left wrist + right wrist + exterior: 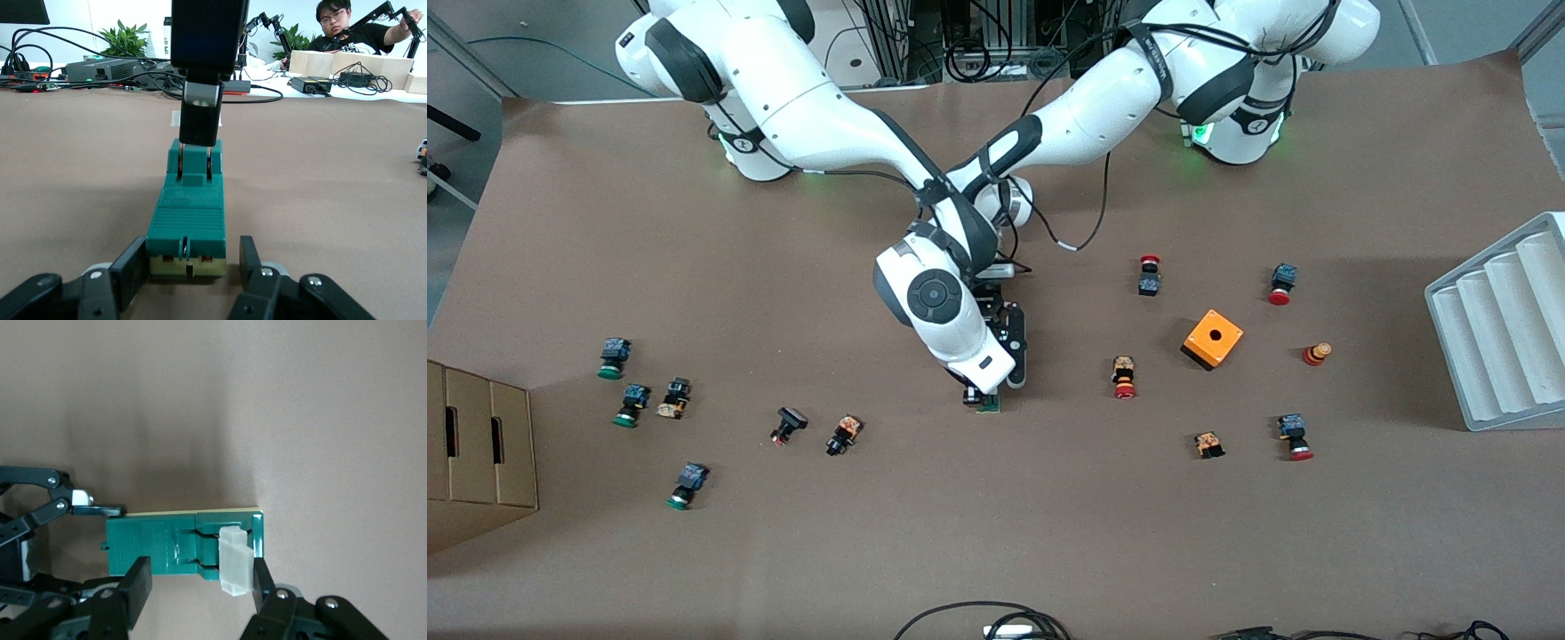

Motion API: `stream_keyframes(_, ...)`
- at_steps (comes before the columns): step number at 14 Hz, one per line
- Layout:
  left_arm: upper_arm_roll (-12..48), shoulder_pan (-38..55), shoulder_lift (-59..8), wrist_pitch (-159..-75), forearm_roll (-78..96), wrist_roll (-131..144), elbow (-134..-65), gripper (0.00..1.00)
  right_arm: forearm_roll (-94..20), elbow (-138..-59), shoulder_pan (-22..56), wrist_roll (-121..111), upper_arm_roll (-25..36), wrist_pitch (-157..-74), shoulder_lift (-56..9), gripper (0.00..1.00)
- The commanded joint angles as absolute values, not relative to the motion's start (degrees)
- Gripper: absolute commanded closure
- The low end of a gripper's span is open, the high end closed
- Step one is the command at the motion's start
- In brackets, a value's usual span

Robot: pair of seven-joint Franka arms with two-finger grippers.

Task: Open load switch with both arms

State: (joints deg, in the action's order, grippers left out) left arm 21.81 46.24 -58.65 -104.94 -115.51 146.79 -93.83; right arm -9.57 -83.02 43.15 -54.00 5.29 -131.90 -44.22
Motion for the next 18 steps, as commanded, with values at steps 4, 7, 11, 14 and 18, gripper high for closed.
stream_keyframes(4, 21.4, 47.3, -60.5, -105.1, -115.6, 148.3, -92.8, 0.37, -11.1, -86.8, 44.6, -52.0, 5.3, -132.1, -41.7, 0.33)
stream_keyframes(7, 21.4, 47.3, -60.4, -105.1, -115.6, 148.3, -92.8, 0.37, -11.0, -87.1, 44.6, -52.0, 5.3, -131.9, -41.4, 0.33)
stream_keyframes(11, 21.4, 47.3, -60.4, -105.1, -115.6, 148.3, -92.8, 0.37, -10.9, -88.4, 44.4, -52.0, 5.3, -132.0, -40.3, 0.33)
stream_keyframes(14, 21.4, 47.3, -60.4, -105.1, -115.6, 148.3, -92.8, 0.37, -10.6, -89.7, 44.4, -52.0, 5.2, -132.1, -39.5, 0.33)
stream_keyframes(18, 21.4, 47.3, -60.4, -105.1, -115.6, 148.2, -92.8, 0.37, -10.5, -90.7, 44.4, -52.0, 5.2, -132.1, -38.8, 0.33)
